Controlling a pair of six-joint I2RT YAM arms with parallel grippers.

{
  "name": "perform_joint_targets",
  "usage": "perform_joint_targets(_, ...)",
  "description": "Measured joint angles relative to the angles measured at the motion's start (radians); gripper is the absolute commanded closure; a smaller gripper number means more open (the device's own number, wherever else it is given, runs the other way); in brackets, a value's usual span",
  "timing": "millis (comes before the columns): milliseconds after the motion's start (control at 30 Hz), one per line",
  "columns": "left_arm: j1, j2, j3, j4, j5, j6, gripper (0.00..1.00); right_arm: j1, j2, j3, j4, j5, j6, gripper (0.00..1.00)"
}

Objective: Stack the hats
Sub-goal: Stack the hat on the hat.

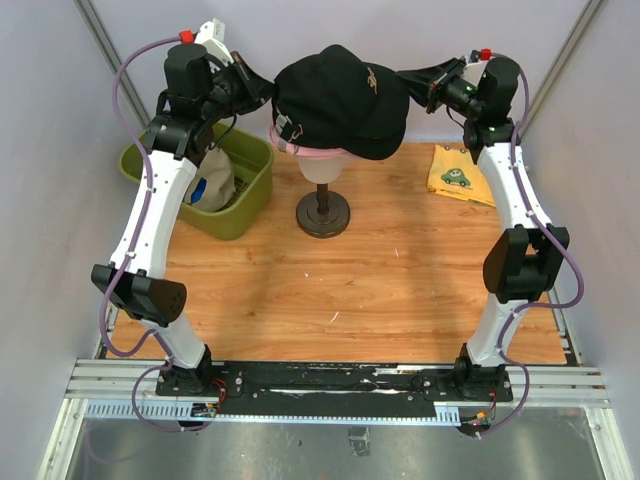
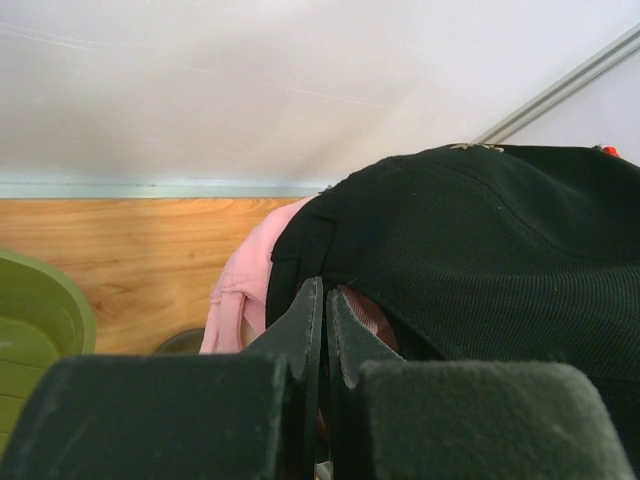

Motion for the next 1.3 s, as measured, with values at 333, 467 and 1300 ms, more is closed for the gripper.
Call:
perform_joint_targets(333, -0.001, -0.010, 0.000, -0.011, -0.014, 0.000, 0.99, 0.000, 0.016, 0.019, -0.002, -0.004, 0.000, 0.89)
perform_joint_targets(467, -0.001, -0.010, 0.000, -0.014, -0.018, 0.000, 0.99, 0.000, 0.050, 0.068, -0.011, -0.010, 0.000, 0.89)
perform_joint_targets(1300, -0.036, -0.010, -0.060, 0.044, -0.054, 0.009, 1.00, 0.006, 0.109, 0.034, -0.107, -0.024, -0.137, 0.99)
